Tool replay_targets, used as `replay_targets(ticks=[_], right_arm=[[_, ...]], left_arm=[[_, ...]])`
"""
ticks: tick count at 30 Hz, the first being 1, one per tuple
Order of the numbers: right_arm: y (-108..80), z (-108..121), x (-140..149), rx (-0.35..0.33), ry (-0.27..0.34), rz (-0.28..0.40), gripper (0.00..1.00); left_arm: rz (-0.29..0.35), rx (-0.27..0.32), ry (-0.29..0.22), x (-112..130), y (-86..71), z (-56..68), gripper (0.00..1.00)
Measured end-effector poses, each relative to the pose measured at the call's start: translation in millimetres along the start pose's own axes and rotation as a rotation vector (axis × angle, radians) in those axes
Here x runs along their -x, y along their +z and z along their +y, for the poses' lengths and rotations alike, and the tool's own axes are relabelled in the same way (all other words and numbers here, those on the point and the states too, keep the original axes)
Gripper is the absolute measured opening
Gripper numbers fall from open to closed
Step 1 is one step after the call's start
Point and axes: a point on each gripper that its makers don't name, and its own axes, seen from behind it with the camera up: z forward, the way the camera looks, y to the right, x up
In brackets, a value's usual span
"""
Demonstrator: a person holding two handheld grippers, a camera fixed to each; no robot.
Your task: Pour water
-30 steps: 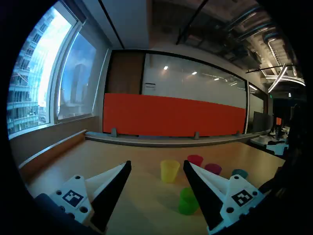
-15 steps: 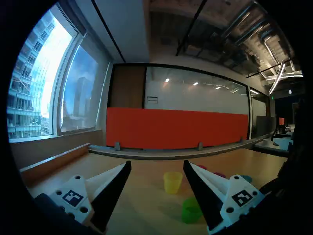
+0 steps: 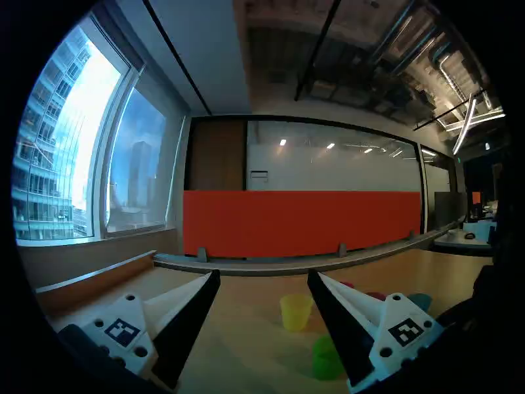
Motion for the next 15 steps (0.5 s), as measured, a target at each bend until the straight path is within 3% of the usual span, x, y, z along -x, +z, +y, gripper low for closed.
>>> replay_targets(ticks=[6,15], right_arm=[[1.2,-4.9,0.1,0.002,-0.020,-0.007,1.00],[6.7,-5.8,2.9,0.022,-0.034,-0.033,1.00]], left_arm=[[-0.003,-0.027,0.031,12.5,1.5,-3.8,0.99],[-0.002,-0.028,0.034,30.9,4.4,-1.8,0.99]])
